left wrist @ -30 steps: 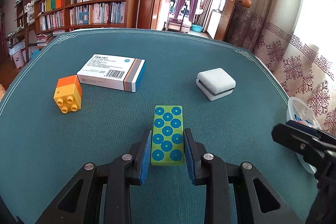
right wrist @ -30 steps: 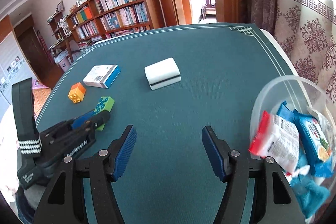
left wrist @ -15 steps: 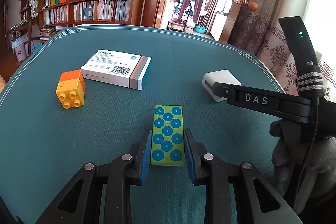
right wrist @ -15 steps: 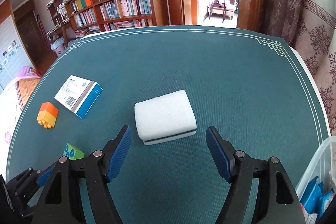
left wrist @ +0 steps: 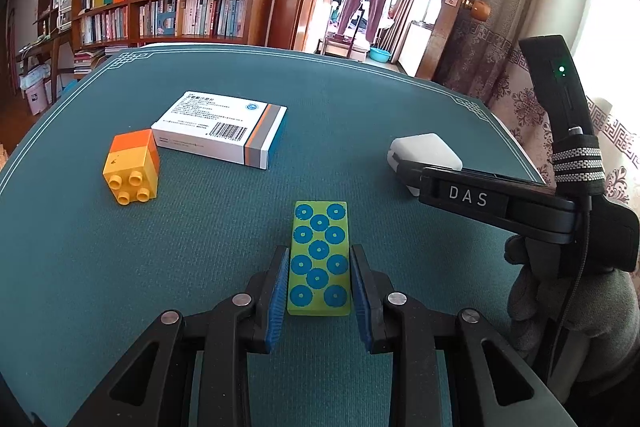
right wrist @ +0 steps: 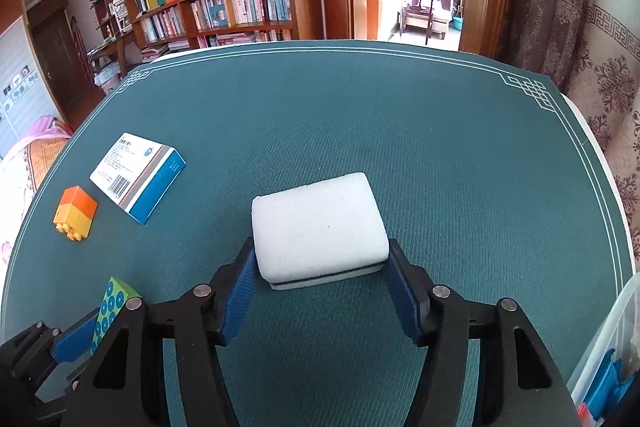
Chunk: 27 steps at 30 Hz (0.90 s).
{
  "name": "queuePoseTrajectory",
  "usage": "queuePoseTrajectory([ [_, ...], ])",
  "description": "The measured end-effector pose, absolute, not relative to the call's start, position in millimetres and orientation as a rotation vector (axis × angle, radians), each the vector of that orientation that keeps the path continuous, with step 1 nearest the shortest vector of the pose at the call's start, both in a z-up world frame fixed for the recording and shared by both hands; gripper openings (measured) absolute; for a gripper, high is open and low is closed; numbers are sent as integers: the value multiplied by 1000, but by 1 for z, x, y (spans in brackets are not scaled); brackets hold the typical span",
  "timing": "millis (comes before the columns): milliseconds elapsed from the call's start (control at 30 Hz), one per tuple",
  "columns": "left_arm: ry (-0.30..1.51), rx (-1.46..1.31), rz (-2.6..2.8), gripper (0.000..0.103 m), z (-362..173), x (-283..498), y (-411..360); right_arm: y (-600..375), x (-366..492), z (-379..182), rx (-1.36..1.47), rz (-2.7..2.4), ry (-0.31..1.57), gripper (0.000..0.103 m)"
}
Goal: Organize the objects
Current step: 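Grasp the white eraser block with the right gripper while the left gripper holds the green block, then carry the white block over the clear bowl with the right gripper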
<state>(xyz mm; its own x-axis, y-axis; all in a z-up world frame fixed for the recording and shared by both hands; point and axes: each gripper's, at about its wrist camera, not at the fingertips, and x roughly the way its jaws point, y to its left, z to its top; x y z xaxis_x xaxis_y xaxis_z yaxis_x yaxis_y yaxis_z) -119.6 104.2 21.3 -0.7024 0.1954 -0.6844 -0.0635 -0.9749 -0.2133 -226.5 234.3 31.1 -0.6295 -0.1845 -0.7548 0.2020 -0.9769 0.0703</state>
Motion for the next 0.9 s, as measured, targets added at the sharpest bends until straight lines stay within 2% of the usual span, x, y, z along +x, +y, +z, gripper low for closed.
queuePoseTrajectory([
  [567,-237,-1129,2736,31,24,-117,110,257,-155,61,1183,-2750,5,61],
  [900,-203,-1117,2729,31,24,-115,116,308,-136,81,1191,-2841,-41,61],
])
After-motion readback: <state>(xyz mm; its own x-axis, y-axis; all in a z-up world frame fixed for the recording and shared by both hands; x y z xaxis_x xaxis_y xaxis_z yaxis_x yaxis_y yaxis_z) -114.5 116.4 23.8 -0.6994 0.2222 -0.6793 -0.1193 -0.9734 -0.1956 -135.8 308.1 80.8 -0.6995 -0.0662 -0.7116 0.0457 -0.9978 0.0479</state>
